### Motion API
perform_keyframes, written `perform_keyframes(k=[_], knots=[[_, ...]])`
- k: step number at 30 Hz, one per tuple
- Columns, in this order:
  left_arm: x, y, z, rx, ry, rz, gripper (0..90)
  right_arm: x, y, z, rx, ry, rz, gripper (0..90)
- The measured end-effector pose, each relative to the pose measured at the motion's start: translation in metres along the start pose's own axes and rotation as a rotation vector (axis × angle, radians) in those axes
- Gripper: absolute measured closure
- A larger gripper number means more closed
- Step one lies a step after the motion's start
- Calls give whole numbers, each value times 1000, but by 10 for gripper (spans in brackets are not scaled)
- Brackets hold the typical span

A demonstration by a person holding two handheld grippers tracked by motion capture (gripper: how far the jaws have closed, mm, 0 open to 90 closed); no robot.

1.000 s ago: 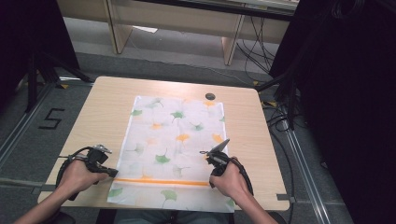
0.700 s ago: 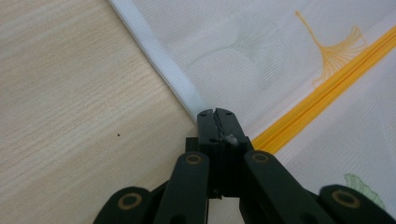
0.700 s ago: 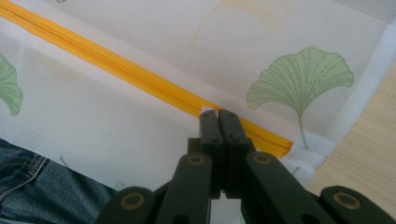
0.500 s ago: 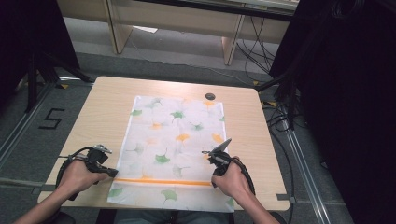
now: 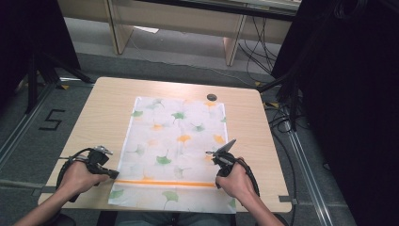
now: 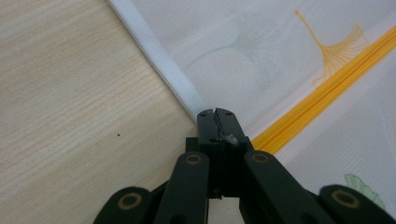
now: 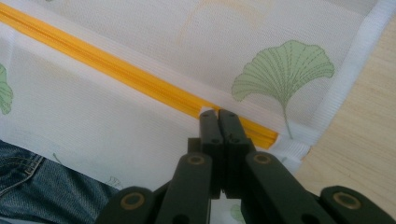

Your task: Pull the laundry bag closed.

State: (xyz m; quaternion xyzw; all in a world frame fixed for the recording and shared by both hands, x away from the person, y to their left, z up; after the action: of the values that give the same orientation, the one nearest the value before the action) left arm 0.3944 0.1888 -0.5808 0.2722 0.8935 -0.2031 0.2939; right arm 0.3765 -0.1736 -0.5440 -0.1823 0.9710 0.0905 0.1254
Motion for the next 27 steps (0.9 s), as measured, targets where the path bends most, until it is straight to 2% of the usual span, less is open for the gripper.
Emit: perform_keyframes(k=[1,2,3,4,11,12,15,16,17,18,19,20,21,22,24,25,26,27], knots=[[0,0,0,0,0,1,898,0,-1,0,11,-6,-1,900],[0,0,0,0,0,0,898,-2,-4,1,1,-22,-27,900],[0,0,0,0,0,-1,898,-2,-4,1,1,-22,-27,900],[0,0,0,-1,1,1,898,1,-2,-1,2,0,5,900],[0,0,0,-2,2,3,898,1,-5,-2,11,-14,12,900],[0,0,0,-2,1,2,898,0,-6,-1,16,-29,8,900],[0,0,0,-2,1,2,898,2,-6,-3,9,-8,13,900],[-2,-3,3,-10,-34,-37,898,2,-6,-3,9,-7,13,900],[-3,-3,3,-10,-34,-38,898,2,-7,-3,14,-5,9,900],[-2,-3,2,-9,-28,-30,898,2,-8,-3,4,-11,1,900],[-2,-2,2,-8,-26,-29,898,2,-7,-3,12,-16,14,900],[0,0,0,-2,0,1,898,1,-7,-2,19,-27,23,900],[0,0,0,-1,1,2,898,2,-8,-3,24,-26,23,900],[-2,-3,3,-10,-34,-37,898,2,-9,-3,21,-29,24,900],[0,0,0,-2,1,2,898,3,-8,-5,9,-8,26,900],[0,0,0,-2,1,2,898,3,-9,-5,15,-15,24,900],[-2,-2,2,-8,-25,-27,898,2,-8,-4,17,-25,25,900],[-2,-3,3,-10,-33,-36,898,2,-9,-4,24,-26,21,900]])
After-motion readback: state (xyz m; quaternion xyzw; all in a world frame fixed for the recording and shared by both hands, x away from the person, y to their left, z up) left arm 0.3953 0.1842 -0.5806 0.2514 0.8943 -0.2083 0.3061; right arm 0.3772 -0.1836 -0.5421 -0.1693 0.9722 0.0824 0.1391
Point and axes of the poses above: each handheld gripper's, and its own axes: z roughly forward along the jaws, x roughly out of its underside, y roughly to its left, the point moved 10 cm from there along z, roughly forward along the jaws, and after that the axes turned 14 degrees about -y, right-handed, at the moved point
